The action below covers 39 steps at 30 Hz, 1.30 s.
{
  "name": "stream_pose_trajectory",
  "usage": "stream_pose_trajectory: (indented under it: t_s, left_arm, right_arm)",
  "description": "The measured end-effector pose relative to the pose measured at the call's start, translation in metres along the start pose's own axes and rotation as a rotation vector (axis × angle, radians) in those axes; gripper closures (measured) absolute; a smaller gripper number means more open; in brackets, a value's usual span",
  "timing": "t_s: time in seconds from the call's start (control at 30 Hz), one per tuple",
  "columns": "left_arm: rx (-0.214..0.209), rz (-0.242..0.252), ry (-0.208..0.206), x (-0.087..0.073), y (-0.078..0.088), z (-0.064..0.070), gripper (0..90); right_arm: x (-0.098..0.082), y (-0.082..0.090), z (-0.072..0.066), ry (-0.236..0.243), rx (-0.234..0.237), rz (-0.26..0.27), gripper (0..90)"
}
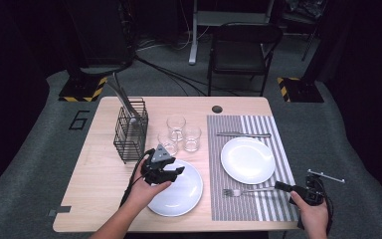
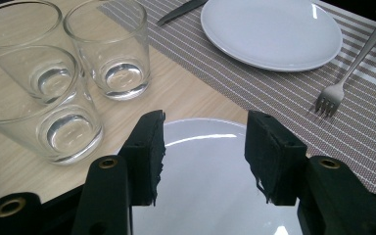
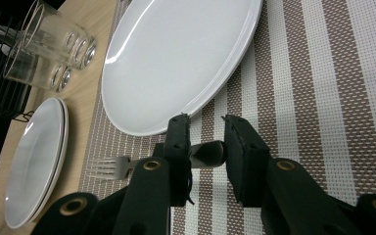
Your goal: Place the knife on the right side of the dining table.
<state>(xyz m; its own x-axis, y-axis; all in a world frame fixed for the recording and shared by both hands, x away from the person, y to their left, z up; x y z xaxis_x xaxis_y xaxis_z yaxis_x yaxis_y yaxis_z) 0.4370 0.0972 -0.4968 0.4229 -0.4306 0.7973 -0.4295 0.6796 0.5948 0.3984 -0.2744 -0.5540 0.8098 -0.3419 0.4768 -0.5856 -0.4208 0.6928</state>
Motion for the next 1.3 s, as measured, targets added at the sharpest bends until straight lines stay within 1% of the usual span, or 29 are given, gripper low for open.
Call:
stream_pose_trajectory:
  t_s: [0.17, 0.27, 0.37, 0.43, 0.47, 0.5, 0.57, 0.67, 0.77, 0.8, 0.83, 0.97, 1.03, 1.17, 1.23, 1.3]
  left_arm:
    - [0.001, -0.003, -0.001, 0.0, 0.0, 0.0, 49.2]
    - [0.001, -0.003, -0.002, 0.0, 0.0, 0.0, 49.1]
    - [-0.003, -0.006, -0.002, -0.001, 0.0, 0.0, 49.2]
    - [-0.003, -0.005, -0.003, -0.001, 0.0, 0.001, 49.2]
    - [0.0, 0.001, -0.002, 0.0, 0.0, 0.0, 49.2]
    - [0.0, 0.0, -0.001, 0.0, 0.0, 0.0, 49.2]
    - [0.0, 0.0, -0.002, 0.0, 0.0, 0.0, 49.2]
    - [-0.003, -0.006, -0.003, -0.001, 0.0, 0.001, 49.2]
    - [-0.001, -0.001, -0.003, -0.001, -0.001, 0.001, 49.2]
    - [-0.001, -0.001, -0.002, -0.001, -0.001, 0.001, 49.2]
    - [-0.003, -0.007, -0.003, -0.001, 0.0, 0.001, 49.1]
    - [0.001, -0.002, -0.002, -0.001, 0.0, 0.0, 49.2]
    - [-0.002, -0.005, -0.002, -0.001, 0.0, 0.001, 49.2]
    - [0.0, -0.004, -0.001, -0.001, -0.001, 0.001, 49.2]
    - [-0.002, -0.003, -0.004, -0.001, -0.001, 0.001, 49.2]
    - [0.001, -0.007, -0.003, -0.001, -0.001, 0.0, 49.1]
  right_arm:
    - [-0.001, -0.004, 0.005, -0.001, -0.017, -0.01, 71.9]
    - [-0.001, -0.005, 0.007, 0.0, -0.015, -0.009, 71.9]
    - [-0.001, -0.007, 0.009, 0.004, -0.025, -0.011, 71.9]
    - [-0.003, -0.007, 0.009, -0.023, -0.029, -0.029, 72.0]
    - [-0.002, -0.009, 0.011, 0.003, -0.032, -0.018, 72.0]
    - [-0.002, -0.01, 0.012, -0.005, -0.036, -0.019, 72.0]
    - [-0.004, -0.01, 0.013, -0.001, -0.04, -0.029, 72.1]
    - [-0.004, -0.01, 0.013, 0.002, -0.043, -0.029, 72.1]
    - [-0.004, -0.011, 0.014, 0.004, -0.053, -0.029, 72.1]
    - [-0.004, -0.011, 0.014, -0.002, -0.052, -0.03, 72.1]
    - [-0.004, -0.011, 0.014, 0.005, -0.049, -0.029, 72.1]
    - [-0.004, -0.012, 0.015, 0.008, -0.051, -0.026, 72.1]
    - [-0.004, -0.012, 0.014, 0.001, -0.05, -0.027, 72.2]
    - [-0.004, -0.013, 0.016, 0.003, -0.056, -0.031, 72.2]
    - [-0.005, -0.013, 0.017, 0.013, -0.059, -0.033, 72.1]
    - [-0.004, -0.013, 0.017, 0.007, -0.065, -0.027, 72.0]
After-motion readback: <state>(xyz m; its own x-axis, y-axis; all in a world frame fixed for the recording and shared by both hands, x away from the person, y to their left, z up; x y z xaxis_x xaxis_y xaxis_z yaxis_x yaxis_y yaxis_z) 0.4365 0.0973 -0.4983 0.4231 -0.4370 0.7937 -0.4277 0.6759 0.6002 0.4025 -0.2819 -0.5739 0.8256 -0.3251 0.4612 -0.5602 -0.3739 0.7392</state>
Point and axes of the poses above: each handheld gripper's, and its own axes: y roughly backward along the jaws, x roughly out of its top, z roughly to its right, the point moved 10 cm from there along -y, roughly forward along the jaws, and after that the axes turned 7 degrees about -x, right-handed, at the moved point
